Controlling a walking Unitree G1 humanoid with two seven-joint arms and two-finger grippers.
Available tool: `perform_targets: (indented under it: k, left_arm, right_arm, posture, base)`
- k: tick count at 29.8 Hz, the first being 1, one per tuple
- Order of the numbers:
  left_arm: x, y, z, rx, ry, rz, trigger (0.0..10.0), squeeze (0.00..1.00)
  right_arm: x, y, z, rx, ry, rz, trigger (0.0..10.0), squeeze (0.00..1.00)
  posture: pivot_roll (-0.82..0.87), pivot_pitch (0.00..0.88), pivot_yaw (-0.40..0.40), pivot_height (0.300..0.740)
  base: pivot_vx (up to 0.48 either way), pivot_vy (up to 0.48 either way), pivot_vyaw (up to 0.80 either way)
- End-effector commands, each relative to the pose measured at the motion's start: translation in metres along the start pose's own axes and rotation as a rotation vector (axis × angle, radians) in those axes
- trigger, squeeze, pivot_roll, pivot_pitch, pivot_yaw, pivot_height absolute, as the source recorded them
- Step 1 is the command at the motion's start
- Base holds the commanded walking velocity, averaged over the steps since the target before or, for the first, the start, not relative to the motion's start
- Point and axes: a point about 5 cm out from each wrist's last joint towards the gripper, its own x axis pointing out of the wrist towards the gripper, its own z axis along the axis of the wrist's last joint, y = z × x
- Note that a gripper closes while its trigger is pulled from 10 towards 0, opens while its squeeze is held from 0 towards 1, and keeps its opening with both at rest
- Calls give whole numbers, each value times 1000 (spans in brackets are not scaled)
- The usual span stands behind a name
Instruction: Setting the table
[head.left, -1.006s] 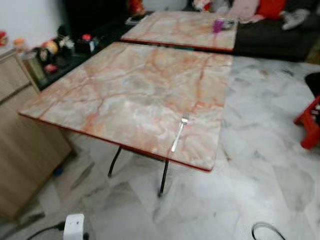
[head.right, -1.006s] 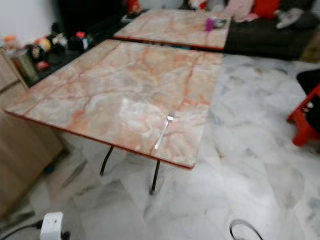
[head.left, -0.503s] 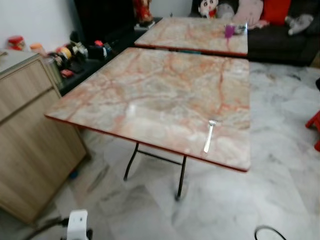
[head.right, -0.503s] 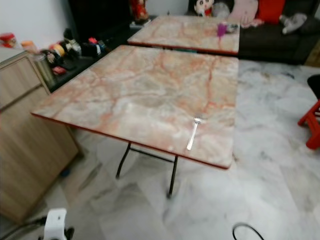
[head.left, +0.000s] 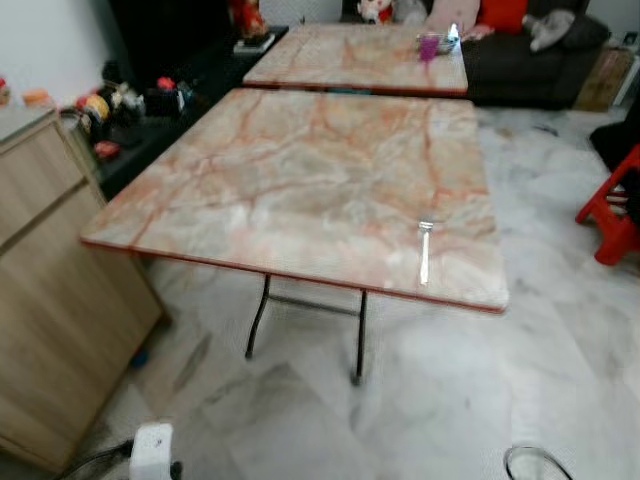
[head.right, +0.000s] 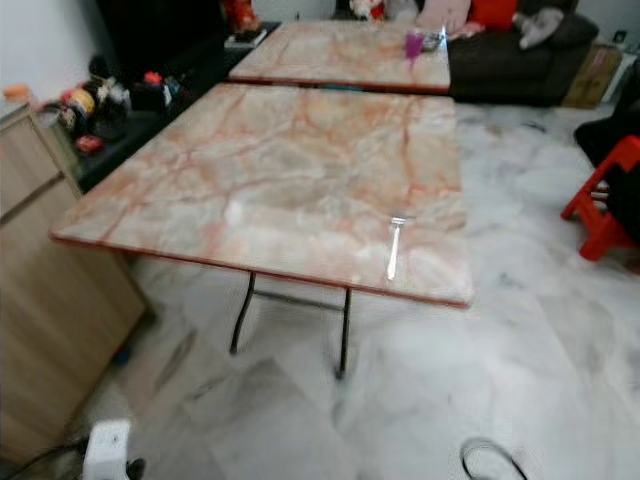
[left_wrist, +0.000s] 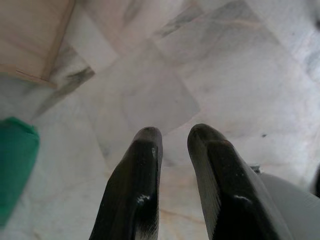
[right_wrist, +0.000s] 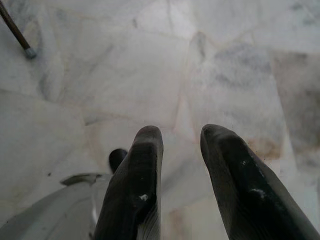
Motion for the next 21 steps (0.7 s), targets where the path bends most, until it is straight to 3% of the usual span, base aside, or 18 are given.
perform_targets:
  k: [1, 10, 16, 21]
  left_arm:
    - [2, -5, 7, 4, -17, -8, 10000, 0]
    - [2, -5, 8, 1, -20, -9, 10000, 0]
    - [2, -5, 8, -1, -20, -8, 10000, 0]
    - [2, -5, 8, -1, -23, -7, 10000, 0]
  right_arm:
    - [-1, -6, -4, 4, 13, -18, 10000, 0]
    - [-1, -7, -3, 2, 10, -24, 10000, 0]
    - [-1, -7, -3, 13, 8, -22, 10000, 0]
    - [-1, -7, -2, 0, 3, -25, 10000, 0]
  posture:
    - [29, 19, 27, 740]
    - [29, 18, 25, 740]
    - [29, 18, 24, 740]
    - [30, 17, 24, 740]
  base:
    - [0, 281, 0]
    - [0, 281, 0]
    - [0, 282, -636]
    - [0, 266, 0]
